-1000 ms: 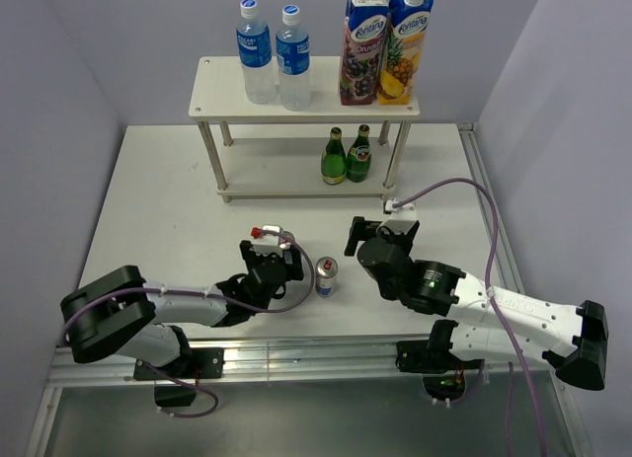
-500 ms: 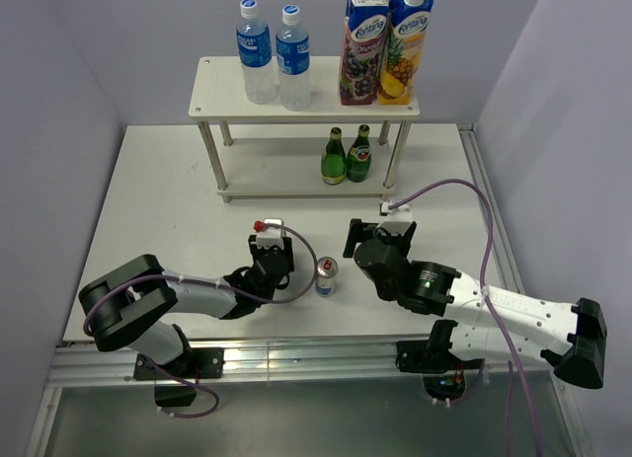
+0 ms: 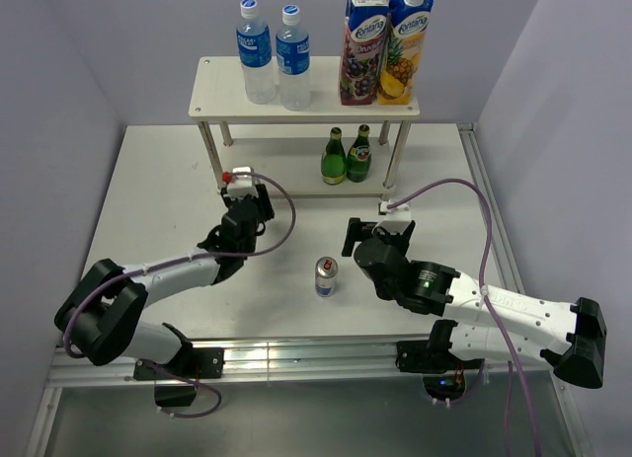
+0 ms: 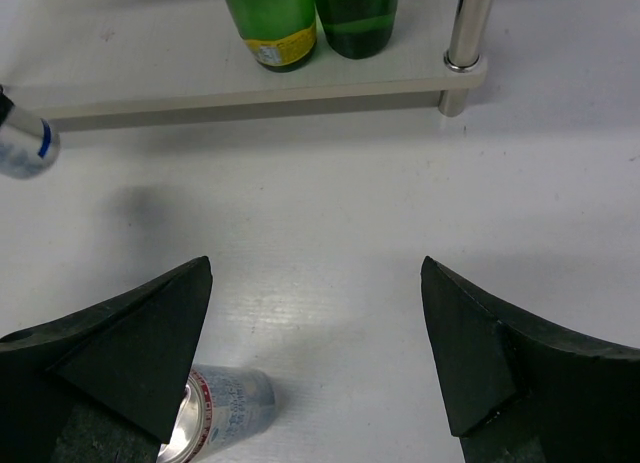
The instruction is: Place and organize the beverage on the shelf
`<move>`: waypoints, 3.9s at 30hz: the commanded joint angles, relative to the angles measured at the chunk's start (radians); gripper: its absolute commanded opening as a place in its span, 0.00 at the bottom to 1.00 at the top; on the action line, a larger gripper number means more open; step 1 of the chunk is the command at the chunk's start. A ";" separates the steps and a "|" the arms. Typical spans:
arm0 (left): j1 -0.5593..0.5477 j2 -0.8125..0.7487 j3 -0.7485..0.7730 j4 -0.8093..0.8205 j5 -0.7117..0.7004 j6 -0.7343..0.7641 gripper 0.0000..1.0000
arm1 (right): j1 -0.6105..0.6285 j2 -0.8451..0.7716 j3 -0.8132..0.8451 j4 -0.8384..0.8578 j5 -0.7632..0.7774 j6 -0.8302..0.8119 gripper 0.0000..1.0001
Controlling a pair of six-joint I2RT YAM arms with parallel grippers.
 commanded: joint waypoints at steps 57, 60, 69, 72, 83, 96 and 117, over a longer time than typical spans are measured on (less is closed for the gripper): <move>0.234 0.157 0.274 -0.066 0.169 0.061 0.99 | -0.019 -0.067 -0.054 0.015 0.013 0.006 0.92; 0.182 0.071 0.206 -0.121 0.165 0.026 0.99 | -0.019 -0.075 -0.052 0.001 0.024 0.009 0.92; -0.089 -0.290 -0.048 -0.293 0.139 -0.092 0.99 | -0.019 -0.103 -0.046 -0.011 0.031 0.018 0.92; -0.148 -0.447 -0.125 -0.343 0.216 -0.149 0.99 | -0.019 -0.093 -0.048 -0.007 0.031 0.018 0.92; -0.292 -0.765 -0.332 -0.290 0.650 -0.193 0.99 | -0.019 -0.063 -0.034 0.003 0.045 0.017 0.92; -0.551 -0.302 -0.294 0.012 0.259 -0.167 0.99 | -0.019 -0.078 -0.045 -0.020 0.059 0.023 0.92; -0.606 0.252 0.046 0.161 -0.118 -0.072 0.00 | -0.022 -0.110 -0.075 -0.003 0.056 0.018 0.92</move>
